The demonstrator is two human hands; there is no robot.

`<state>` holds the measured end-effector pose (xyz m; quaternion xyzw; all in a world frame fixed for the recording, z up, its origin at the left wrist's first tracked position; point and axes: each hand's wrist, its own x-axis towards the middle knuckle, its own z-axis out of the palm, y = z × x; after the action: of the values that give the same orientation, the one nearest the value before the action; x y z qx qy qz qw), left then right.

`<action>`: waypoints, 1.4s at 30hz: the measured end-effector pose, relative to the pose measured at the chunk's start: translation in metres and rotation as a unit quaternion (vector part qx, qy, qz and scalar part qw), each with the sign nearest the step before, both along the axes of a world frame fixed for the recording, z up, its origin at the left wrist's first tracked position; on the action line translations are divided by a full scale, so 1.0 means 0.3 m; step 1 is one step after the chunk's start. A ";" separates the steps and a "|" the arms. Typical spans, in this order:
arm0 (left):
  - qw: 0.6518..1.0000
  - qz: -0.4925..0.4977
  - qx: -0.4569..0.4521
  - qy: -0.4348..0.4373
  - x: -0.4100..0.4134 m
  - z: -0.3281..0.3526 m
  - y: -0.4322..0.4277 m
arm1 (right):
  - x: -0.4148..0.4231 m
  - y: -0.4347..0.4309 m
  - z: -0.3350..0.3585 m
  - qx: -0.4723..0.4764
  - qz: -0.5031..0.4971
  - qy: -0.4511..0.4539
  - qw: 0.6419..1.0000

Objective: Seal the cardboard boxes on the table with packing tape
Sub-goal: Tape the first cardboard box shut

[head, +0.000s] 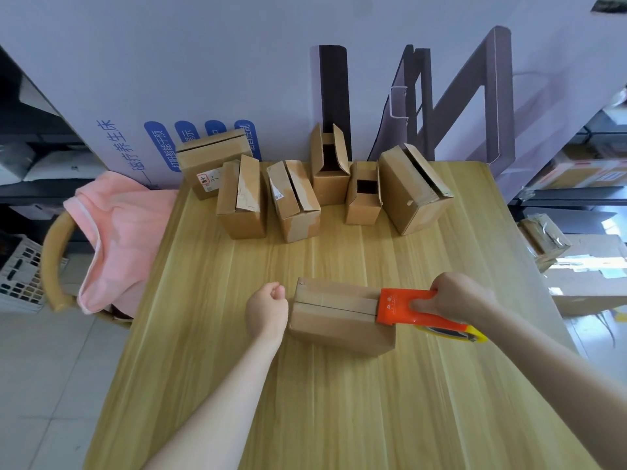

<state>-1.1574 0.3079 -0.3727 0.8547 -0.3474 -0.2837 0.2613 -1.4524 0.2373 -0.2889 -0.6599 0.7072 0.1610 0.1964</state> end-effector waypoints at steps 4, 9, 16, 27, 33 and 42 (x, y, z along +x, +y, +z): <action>0.994 -0.044 0.018 0.096 -0.105 -0.024 0.041 | -0.004 0.003 -0.001 0.003 -0.007 -0.011 1.000; 0.994 -0.085 -0.061 -0.017 -0.131 -0.016 0.025 | -0.015 0.011 -0.012 0.004 -0.013 -0.025 1.000; 0.908 -0.373 -0.123 -0.143 -0.334 -0.008 -0.148 | -0.039 0.028 -0.024 0.002 -0.011 -0.042 0.999; 0.878 -0.375 -0.019 -0.297 -0.369 -0.055 -0.157 | -0.137 0.042 -0.107 0.021 0.021 -0.148 0.988; 0.877 -0.370 -0.022 -0.306 -0.367 -0.061 -0.155 | -0.202 0.037 -0.151 0.027 0.052 -0.224 0.973; 0.875 -0.369 -0.020 -0.312 -0.369 -0.063 -0.154 | -0.366 0.033 -0.191 0.031 0.061 -0.226 0.972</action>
<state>-1.2681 0.2617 -0.3917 0.7031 -0.7068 -0.0705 0.0329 -1.5621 0.2471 -0.3463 -0.7147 0.5976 0.0411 0.3610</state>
